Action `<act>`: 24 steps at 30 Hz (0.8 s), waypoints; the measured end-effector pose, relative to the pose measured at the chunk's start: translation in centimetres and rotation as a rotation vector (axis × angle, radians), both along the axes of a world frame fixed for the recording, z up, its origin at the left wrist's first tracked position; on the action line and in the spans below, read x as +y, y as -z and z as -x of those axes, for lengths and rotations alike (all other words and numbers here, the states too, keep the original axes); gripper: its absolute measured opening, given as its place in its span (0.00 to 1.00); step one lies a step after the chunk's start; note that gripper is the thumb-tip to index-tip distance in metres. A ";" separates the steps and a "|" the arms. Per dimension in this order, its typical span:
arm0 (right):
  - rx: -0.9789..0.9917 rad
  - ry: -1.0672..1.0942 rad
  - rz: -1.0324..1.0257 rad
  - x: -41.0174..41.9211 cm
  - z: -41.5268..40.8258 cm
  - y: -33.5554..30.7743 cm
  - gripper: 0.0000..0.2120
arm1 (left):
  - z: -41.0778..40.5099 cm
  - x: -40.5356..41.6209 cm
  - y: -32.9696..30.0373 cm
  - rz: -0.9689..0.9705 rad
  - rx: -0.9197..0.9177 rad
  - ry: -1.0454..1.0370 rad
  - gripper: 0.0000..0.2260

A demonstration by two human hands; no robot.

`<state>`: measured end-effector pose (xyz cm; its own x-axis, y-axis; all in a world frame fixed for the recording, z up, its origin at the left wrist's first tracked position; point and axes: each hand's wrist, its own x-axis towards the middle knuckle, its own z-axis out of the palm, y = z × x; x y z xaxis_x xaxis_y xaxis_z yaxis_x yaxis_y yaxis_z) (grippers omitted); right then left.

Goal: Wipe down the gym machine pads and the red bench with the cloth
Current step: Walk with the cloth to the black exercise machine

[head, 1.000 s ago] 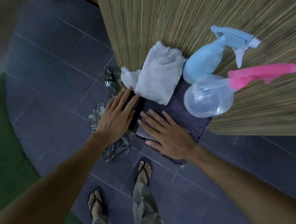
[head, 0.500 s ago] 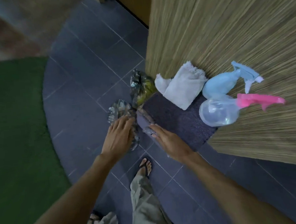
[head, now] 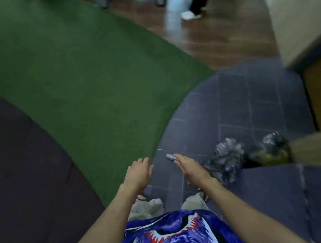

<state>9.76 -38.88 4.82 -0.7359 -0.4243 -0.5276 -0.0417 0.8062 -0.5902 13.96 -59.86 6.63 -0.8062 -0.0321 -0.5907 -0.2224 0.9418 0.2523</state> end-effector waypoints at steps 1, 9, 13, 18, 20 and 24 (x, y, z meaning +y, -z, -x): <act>0.006 -0.071 0.008 -3.5 0.1 -0.2 0.16 | -1.2 -3.1 -0.5 0.003 0.007 -0.083 0.16; 0.017 -0.647 0.016 -30.5 0.1 -2.6 0.19 | -9.1 -23.1 -2.7 -0.015 0.056 -0.681 0.17; 0.014 -0.791 -0.012 -40.8 1.0 -3.3 0.19 | -10.1 -30.5 -2.7 -0.031 0.047 -0.856 0.18; 0.008 -0.937 -0.043 -55.3 4.8 -2.7 0.18 | -8.7 -42.6 -1.9 -0.048 0.045 -1.046 0.17; 0.012 -0.978 -0.036 -61.2 7.0 -2.5 0.18 | -7.3 -48.0 -1.8 -0.051 0.053 -1.117 0.16; 0.010 -1.044 -0.050 -72.4 11.4 -2.7 0.18 | -4.2 -57.7 -2.4 -0.051 0.056 -1.235 0.15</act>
